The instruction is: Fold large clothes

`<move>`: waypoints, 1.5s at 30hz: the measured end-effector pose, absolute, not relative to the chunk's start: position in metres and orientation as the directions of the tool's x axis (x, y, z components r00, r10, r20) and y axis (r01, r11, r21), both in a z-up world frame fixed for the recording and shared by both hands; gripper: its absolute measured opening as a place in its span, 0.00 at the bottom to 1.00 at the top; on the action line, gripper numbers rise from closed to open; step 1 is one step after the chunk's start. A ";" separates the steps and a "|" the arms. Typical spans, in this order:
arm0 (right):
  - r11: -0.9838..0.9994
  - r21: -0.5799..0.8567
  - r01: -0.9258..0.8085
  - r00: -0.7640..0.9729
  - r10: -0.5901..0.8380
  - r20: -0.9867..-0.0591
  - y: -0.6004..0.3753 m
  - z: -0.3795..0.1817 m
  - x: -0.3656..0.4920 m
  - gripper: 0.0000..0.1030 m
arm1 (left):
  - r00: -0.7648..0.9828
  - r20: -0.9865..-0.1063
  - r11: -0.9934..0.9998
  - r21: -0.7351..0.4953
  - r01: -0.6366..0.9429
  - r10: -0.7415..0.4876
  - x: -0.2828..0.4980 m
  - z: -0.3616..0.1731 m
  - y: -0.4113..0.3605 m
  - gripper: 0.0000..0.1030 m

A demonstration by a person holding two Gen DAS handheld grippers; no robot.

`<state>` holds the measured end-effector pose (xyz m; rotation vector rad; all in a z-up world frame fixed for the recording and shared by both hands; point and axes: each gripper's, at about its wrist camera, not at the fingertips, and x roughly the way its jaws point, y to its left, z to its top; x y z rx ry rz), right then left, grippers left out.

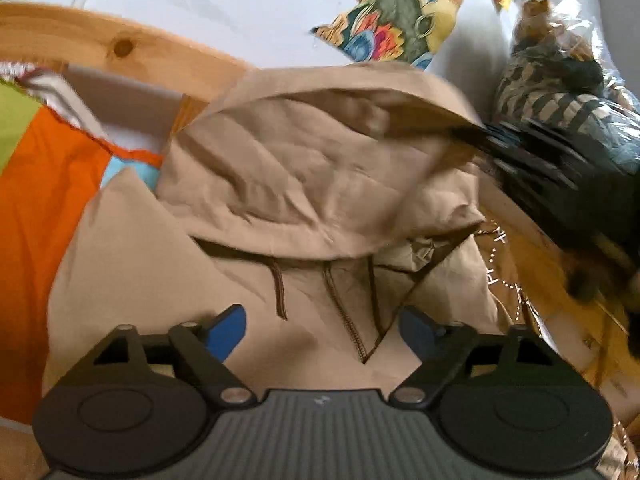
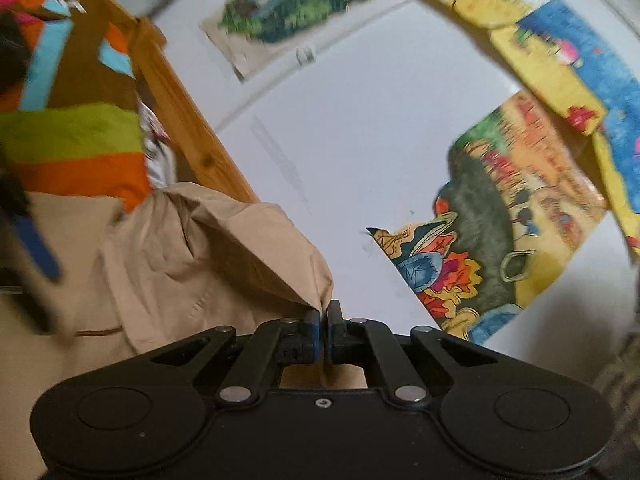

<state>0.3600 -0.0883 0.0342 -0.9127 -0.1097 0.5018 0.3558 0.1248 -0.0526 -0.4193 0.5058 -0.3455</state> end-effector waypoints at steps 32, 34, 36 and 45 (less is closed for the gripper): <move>0.950 0.096 -0.297 0.777 0.299 -0.554 -0.227 -0.008 0.392 0.42 | 0.802 -0.467 0.725 -0.686 -0.063 -0.372 0.360 -0.058 0.202 0.45; 0.947 0.092 -0.309 0.775 0.306 -0.553 -0.221 -0.007 0.402 0.13 | 0.793 -0.464 0.718 -0.694 -0.049 -0.395 0.363 -0.058 0.201 0.23; 0.943 0.012 -0.333 0.810 0.292 -0.509 -0.211 -0.001 0.397 0.08 | 0.786 -0.478 0.756 -0.654 -0.020 -0.393 0.362 -0.052 0.195 0.00; 0.916 -0.252 -0.313 0.897 0.197 -0.397 -0.194 -0.030 0.400 0.06 | 0.846 -0.503 0.892 -0.446 -0.076 -0.180 0.343 -0.048 0.179 0.00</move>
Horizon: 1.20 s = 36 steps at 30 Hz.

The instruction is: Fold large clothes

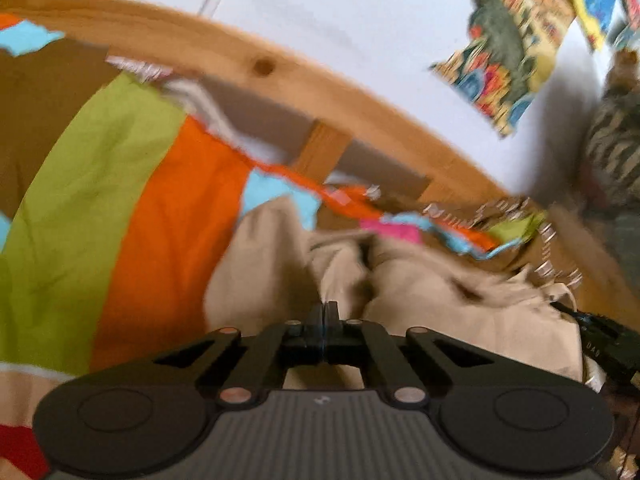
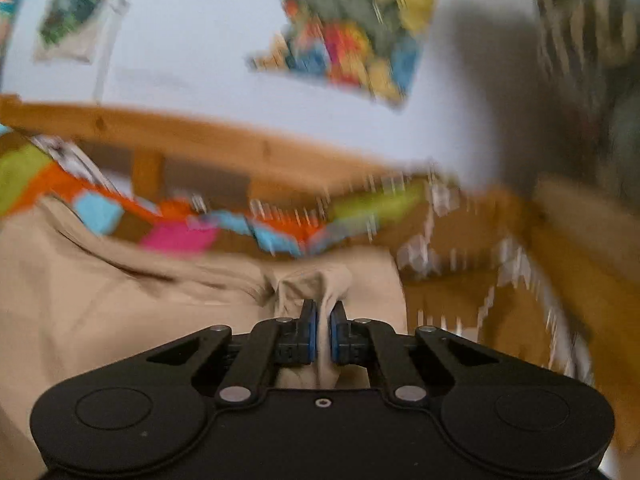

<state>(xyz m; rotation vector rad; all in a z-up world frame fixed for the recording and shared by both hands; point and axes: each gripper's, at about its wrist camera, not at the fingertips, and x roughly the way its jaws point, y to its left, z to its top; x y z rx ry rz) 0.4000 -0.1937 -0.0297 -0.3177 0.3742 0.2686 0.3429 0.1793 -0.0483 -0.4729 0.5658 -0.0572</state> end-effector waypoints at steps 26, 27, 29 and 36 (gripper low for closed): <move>0.729 -0.437 -0.526 0.829 0.324 -0.456 -0.139 -0.081 0.368 0.37 | 0.765 -0.594 0.957 -0.274 0.098 -0.248 0.355 -0.063 0.098 0.12; 0.735 -0.414 -0.537 0.820 0.339 -0.461 -0.142 -0.076 0.367 0.39 | 0.761 -0.597 0.955 -0.281 0.098 -0.254 0.354 -0.061 0.099 0.12; 0.751 -0.366 -0.550 0.808 0.367 -0.461 -0.153 -0.065 0.360 0.56 | 0.752 -0.600 0.946 -0.308 0.098 -0.273 0.347 -0.053 0.102 0.22; 0.776 -0.286 -0.562 0.796 0.414 -0.442 -0.186 -0.033 0.314 0.79 | 0.776 -0.588 0.966 -0.235 0.105 -0.227 0.294 -0.025 0.100 0.75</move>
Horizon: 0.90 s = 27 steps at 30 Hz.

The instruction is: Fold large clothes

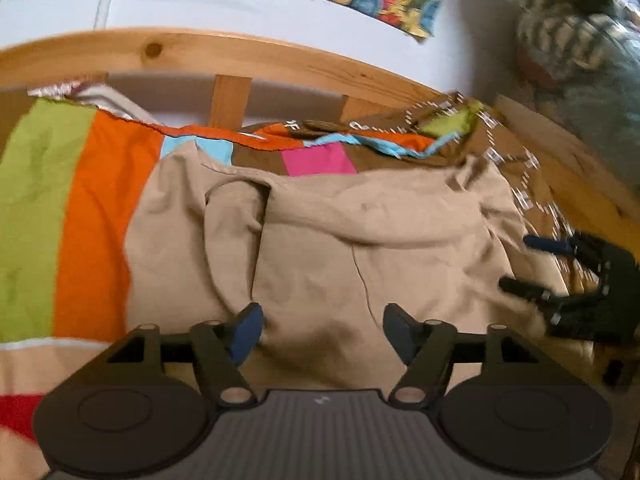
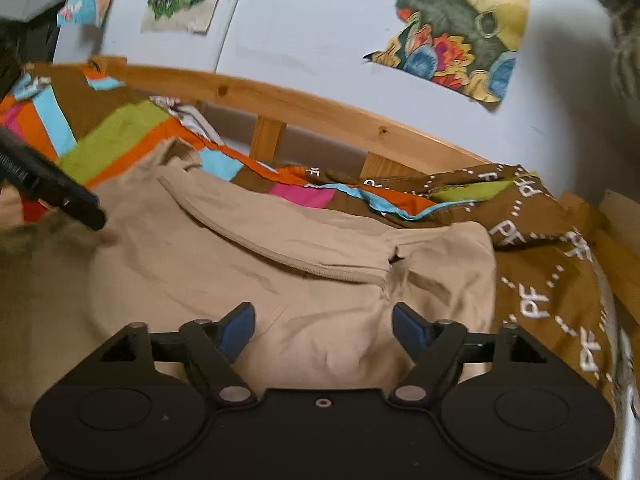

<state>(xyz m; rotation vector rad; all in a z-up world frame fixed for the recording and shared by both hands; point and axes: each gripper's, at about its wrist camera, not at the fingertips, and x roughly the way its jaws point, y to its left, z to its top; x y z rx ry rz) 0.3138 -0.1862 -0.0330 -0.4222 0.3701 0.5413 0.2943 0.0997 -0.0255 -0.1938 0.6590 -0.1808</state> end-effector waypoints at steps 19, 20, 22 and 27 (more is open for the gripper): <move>0.601 -0.323 -0.731 0.638 0.432 -0.638 -0.226 -0.026 0.109 0.99 | 0.697 -0.699 0.981 -0.036 0.189 -0.159 0.100 -0.017 0.041 0.99; 0.572 -0.331 -0.751 0.620 0.436 -0.652 -0.222 -0.032 0.100 0.99 | 0.688 -0.704 0.978 -0.042 0.204 -0.174 0.095 -0.022 0.037 0.99; 0.502 -0.354 -0.789 0.584 0.433 -0.687 -0.214 -0.044 0.087 0.99 | 0.669 -0.715 0.971 -0.057 0.231 -0.201 0.090 -0.033 0.029 0.99; 0.415 -0.398 -0.818 0.548 0.352 -0.758 -0.195 -0.083 0.075 0.99 | 0.596 -0.769 0.956 -0.065 0.285 -0.230 0.085 -0.059 0.012 0.99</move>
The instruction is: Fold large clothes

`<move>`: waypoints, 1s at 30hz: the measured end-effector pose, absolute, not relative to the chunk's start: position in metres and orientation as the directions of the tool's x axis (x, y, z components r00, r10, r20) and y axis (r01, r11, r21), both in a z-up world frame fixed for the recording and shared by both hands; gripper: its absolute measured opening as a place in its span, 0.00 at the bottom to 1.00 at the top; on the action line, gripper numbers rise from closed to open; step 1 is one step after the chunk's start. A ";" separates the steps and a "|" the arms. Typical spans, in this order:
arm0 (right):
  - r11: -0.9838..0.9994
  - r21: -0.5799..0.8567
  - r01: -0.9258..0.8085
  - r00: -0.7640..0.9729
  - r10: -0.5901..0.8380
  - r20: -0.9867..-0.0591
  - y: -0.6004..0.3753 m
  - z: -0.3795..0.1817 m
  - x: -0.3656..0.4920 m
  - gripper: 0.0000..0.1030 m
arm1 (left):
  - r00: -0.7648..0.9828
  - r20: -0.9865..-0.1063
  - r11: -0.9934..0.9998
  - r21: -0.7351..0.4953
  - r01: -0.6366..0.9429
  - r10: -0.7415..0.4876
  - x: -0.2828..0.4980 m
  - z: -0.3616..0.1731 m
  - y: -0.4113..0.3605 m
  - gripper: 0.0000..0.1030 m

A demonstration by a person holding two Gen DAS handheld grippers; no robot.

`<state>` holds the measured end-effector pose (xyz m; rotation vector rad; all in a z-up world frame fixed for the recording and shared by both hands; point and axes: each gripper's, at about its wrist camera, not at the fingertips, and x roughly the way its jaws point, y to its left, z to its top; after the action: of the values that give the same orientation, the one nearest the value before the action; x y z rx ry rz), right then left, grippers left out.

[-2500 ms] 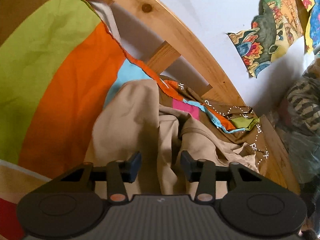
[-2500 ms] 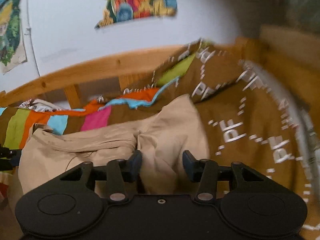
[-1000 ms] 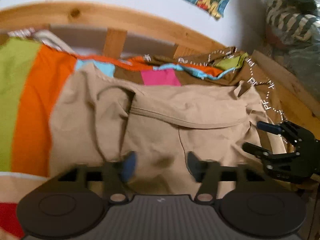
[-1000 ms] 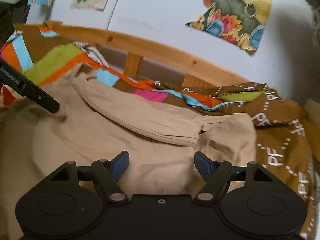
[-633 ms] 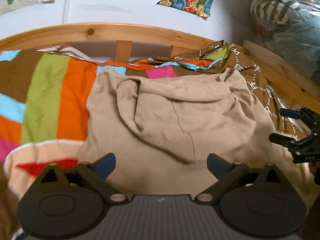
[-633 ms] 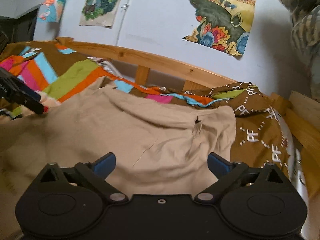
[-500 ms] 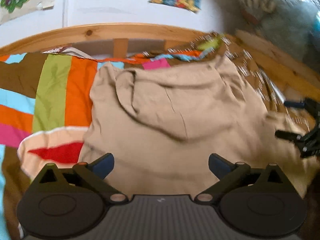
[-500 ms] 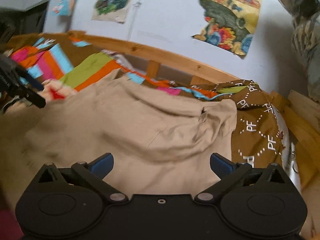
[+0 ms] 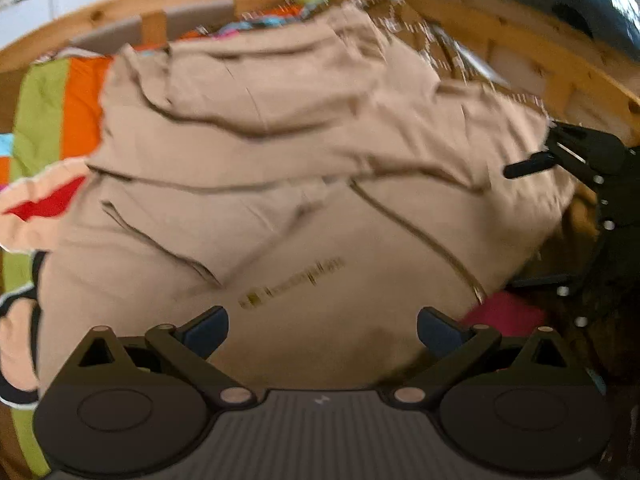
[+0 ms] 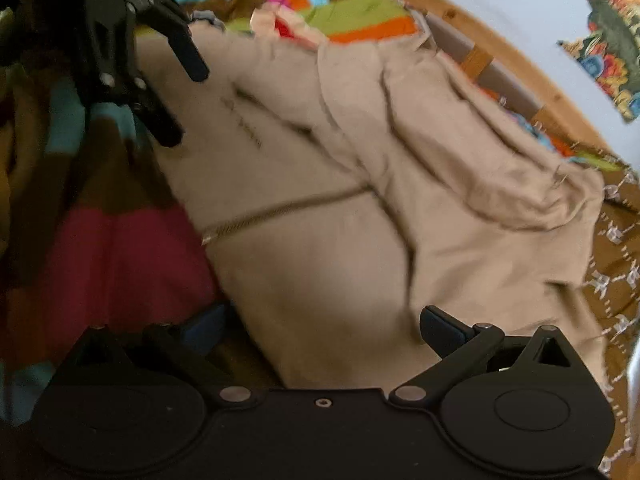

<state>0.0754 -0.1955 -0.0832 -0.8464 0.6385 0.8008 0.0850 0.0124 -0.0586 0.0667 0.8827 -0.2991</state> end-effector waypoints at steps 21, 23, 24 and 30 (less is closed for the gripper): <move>0.748 -0.110 -0.654 0.671 0.507 -0.541 -0.228 -0.044 0.118 0.93 | 0.643 -0.764 0.898 0.249 0.363 -0.048 0.082 -0.064 -0.023 0.92; 0.742 -0.124 -0.659 0.673 0.507 -0.539 -0.226 -0.044 0.116 0.93 | 0.635 -0.770 0.888 0.252 0.386 -0.057 0.079 -0.064 -0.022 0.92; 0.740 -0.126 -0.660 0.672 0.507 -0.540 -0.224 -0.045 0.116 0.93 | 0.635 -0.770 0.881 0.257 0.397 -0.062 0.077 -0.065 -0.023 0.93; 0.745 -0.114 -0.658 0.669 0.508 -0.543 -0.225 -0.045 0.118 0.93 | 0.635 -0.772 0.837 0.326 0.439 -0.033 0.076 -0.073 -0.035 0.94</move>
<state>0.1181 -0.2249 -0.0449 -0.3138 0.5107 0.6694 0.0765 -0.0352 -0.0728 0.5256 0.8472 -0.2842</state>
